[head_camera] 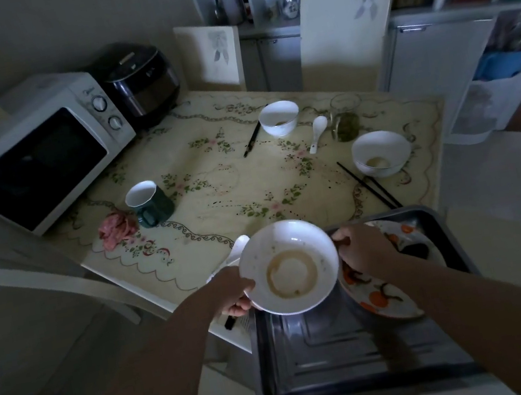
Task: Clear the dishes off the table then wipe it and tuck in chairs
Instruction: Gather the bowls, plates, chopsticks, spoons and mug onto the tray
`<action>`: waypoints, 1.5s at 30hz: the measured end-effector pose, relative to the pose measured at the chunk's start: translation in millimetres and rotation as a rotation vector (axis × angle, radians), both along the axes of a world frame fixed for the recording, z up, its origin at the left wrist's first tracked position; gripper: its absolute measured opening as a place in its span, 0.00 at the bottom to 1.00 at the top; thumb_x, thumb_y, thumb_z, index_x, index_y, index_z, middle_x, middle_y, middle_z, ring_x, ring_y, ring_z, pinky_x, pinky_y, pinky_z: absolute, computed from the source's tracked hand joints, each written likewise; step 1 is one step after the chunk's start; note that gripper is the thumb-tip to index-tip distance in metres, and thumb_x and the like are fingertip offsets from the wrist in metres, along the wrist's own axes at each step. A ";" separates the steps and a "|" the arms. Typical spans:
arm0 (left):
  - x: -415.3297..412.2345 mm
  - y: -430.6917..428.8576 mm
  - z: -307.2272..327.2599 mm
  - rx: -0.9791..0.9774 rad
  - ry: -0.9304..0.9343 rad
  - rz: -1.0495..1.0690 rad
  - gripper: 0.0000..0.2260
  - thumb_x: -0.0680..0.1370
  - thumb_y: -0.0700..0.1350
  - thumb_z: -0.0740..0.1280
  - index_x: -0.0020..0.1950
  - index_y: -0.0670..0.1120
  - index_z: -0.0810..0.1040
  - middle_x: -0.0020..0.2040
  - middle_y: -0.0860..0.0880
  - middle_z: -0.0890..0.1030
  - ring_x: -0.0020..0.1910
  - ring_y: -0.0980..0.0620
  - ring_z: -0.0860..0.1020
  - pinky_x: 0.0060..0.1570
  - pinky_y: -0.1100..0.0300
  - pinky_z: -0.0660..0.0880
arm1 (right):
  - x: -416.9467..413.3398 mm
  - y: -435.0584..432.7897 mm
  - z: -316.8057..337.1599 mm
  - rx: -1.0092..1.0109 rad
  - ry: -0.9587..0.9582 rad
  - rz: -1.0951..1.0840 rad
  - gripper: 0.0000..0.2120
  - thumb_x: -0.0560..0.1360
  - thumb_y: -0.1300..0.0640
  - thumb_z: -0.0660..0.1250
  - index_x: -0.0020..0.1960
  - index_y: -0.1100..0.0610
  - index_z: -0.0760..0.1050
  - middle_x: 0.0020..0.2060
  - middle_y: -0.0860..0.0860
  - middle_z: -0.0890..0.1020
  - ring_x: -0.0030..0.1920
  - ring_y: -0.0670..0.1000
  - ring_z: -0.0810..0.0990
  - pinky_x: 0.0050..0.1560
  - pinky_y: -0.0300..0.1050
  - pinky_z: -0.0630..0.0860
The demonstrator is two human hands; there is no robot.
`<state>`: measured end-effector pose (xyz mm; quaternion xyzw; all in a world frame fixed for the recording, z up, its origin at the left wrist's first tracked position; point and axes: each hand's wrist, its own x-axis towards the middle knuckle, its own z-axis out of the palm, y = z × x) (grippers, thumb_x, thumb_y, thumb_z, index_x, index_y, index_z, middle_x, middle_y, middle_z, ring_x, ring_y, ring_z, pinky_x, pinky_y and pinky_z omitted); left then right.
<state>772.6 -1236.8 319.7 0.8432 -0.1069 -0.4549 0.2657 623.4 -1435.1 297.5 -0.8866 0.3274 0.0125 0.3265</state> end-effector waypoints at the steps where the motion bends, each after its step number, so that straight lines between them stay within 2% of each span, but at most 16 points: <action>1: -2.9 0.3 -0.9 0.022 0.000 -0.007 0.10 0.77 0.35 0.58 0.55 0.42 0.74 0.30 0.48 0.73 0.27 0.54 0.70 0.28 0.65 0.73 | -4.0 -0.2 -1.5 0.006 0.007 0.020 0.10 0.76 0.60 0.61 0.52 0.57 0.81 0.49 0.52 0.83 0.52 0.52 0.80 0.48 0.40 0.70; 5: -8.8 -0.1 -3.0 0.063 0.000 -0.004 0.10 0.77 0.35 0.58 0.54 0.40 0.75 0.24 0.50 0.75 0.23 0.55 0.69 0.28 0.65 0.71 | -11.8 1.5 -1.1 0.032 0.056 0.058 0.11 0.77 0.59 0.61 0.48 0.54 0.82 0.45 0.50 0.83 0.49 0.51 0.80 0.50 0.42 0.73; 8: -12.0 -1.9 -2.3 0.097 -0.024 -0.010 0.08 0.77 0.36 0.58 0.51 0.40 0.76 0.21 0.52 0.77 0.21 0.57 0.70 0.28 0.67 0.71 | -11.6 0.8 -5.4 0.030 0.116 0.111 0.11 0.77 0.55 0.59 0.40 0.48 0.76 0.40 0.48 0.80 0.45 0.51 0.79 0.45 0.42 0.72; 11: -10.2 -1.8 -5.6 0.119 -0.028 -0.020 0.09 0.77 0.37 0.59 0.51 0.38 0.78 0.27 0.48 0.81 0.20 0.58 0.72 0.28 0.66 0.71 | -9.7 0.6 -9.1 0.044 0.168 0.143 0.10 0.78 0.56 0.58 0.46 0.51 0.79 0.44 0.50 0.82 0.48 0.51 0.80 0.44 0.40 0.69; 15: -6.6 1.1 -13.5 0.149 -0.045 -0.013 0.07 0.79 0.40 0.61 0.49 0.38 0.77 0.29 0.47 0.80 0.23 0.56 0.74 0.28 0.63 0.74 | -8.4 3.1 -6.7 0.037 0.158 0.115 0.15 0.79 0.58 0.60 0.64 0.54 0.76 0.62 0.51 0.78 0.62 0.50 0.75 0.61 0.41 0.69; 18: -6.5 4.0 -18.5 0.159 -0.043 -0.018 0.08 0.78 0.43 0.65 0.44 0.39 0.78 0.29 0.47 0.80 0.22 0.55 0.74 0.27 0.63 0.73 | -7.5 3.2 -6.7 0.021 0.120 0.113 0.16 0.78 0.59 0.60 0.65 0.54 0.75 0.63 0.51 0.77 0.63 0.50 0.74 0.62 0.41 0.69; 21: -9.1 5.2 -21.5 0.146 -0.114 0.022 0.15 0.78 0.48 0.66 0.35 0.40 0.76 0.23 0.48 0.77 0.20 0.53 0.72 0.25 0.64 0.70 | -9.1 0.2 -5.6 0.023 0.088 0.114 0.13 0.77 0.60 0.61 0.58 0.54 0.80 0.57 0.51 0.82 0.57 0.50 0.78 0.54 0.41 0.72; 23: -9.7 -0.8 -18.8 0.190 -0.250 0.025 0.18 0.78 0.53 0.65 0.35 0.40 0.76 0.27 0.46 0.78 0.24 0.49 0.75 0.31 0.62 0.73 | -13.6 -3.1 -0.5 0.013 0.062 0.106 0.12 0.77 0.59 0.60 0.54 0.55 0.82 0.52 0.51 0.84 0.53 0.51 0.80 0.53 0.42 0.74; 25: -8.8 -9.8 -11.8 0.275 -0.474 -0.018 0.20 0.76 0.58 0.63 0.44 0.41 0.78 0.38 0.43 0.82 0.37 0.45 0.81 0.41 0.57 0.78 | -18.0 -7.4 3.9 -0.020 0.046 0.061 0.13 0.78 0.58 0.59 0.55 0.55 0.81 0.52 0.51 0.83 0.53 0.50 0.80 0.52 0.41 0.73; 27: -8.8 -21.2 -1.4 0.259 -0.614 -0.007 0.20 0.76 0.59 0.62 0.51 0.41 0.78 0.46 0.43 0.83 0.45 0.44 0.82 0.45 0.56 0.76 | -23.2 -15.6 5.5 -0.015 0.040 0.005 0.12 0.78 0.57 0.59 0.57 0.53 0.80 0.53 0.49 0.82 0.52 0.49 0.79 0.50 0.40 0.72; 28: -8.4 -27.6 3.1 0.204 -0.604 0.022 0.19 0.76 0.57 0.62 0.51 0.41 0.78 0.45 0.43 0.84 0.44 0.44 0.82 0.44 0.56 0.76 | -25.1 -20.0 6.8 -0.009 0.057 -0.009 0.12 0.78 0.56 0.60 0.57 0.53 0.79 0.53 0.50 0.82 0.50 0.49 0.78 0.49 0.40 0.72; 31: -11.2 -47.9 15.3 -0.006 -0.450 0.130 0.10 0.77 0.48 0.64 0.43 0.41 0.79 0.35 0.44 0.83 0.28 0.48 0.77 0.37 0.57 0.77 | -29.1 -35.7 11.6 -0.018 0.158 0.045 0.12 0.78 0.53 0.61 0.58 0.52 0.78 0.54 0.50 0.82 0.51 0.50 0.79 0.54 0.41 0.73; 35: -10.9 -78.6 24.8 -0.112 -0.345 0.145 0.08 0.78 0.44 0.64 0.40 0.43 0.77 0.33 0.46 0.83 0.27 0.50 0.76 0.33 0.59 0.77 | -31.1 -51.7 16.8 0.031 0.091 -0.041 0.11 0.77 0.59 0.62 0.56 0.55 0.79 0.54 0.51 0.81 0.54 0.51 0.79 0.55 0.43 0.74; 38: 4.3 -106.9 29.2 -0.176 -0.242 0.181 0.11 0.78 0.43 0.64 0.36 0.44 0.75 0.25 0.50 0.78 0.21 0.54 0.71 0.25 0.65 0.67 | -20.7 -64.1 17.7 0.067 0.009 -0.124 0.11 0.77 0.59 0.61 0.55 0.53 0.79 0.52 0.49 0.82 0.47 0.46 0.76 0.50 0.38 0.71; 41: 31.8 -138.0 35.8 -0.262 -0.164 0.225 0.08 0.79 0.43 0.64 0.43 0.41 0.77 0.32 0.47 0.80 0.26 0.53 0.74 0.26 0.64 0.70 | 2.7 -77.8 20.1 0.078 -0.007 -0.124 0.11 0.78 0.60 0.60 0.56 0.56 0.79 0.53 0.50 0.82 0.50 0.48 0.78 0.46 0.35 0.68; 45: 77.3 -174.8 40.7 -0.356 -0.060 0.307 0.08 0.80 0.42 0.62 0.49 0.37 0.76 0.39 0.43 0.82 0.28 0.52 0.73 0.27 0.64 0.71 | 43.8 -96.5 19.5 0.137 -0.015 -0.162 0.12 0.77 0.62 0.60 0.56 0.61 0.79 0.53 0.54 0.81 0.55 0.54 0.79 0.48 0.40 0.73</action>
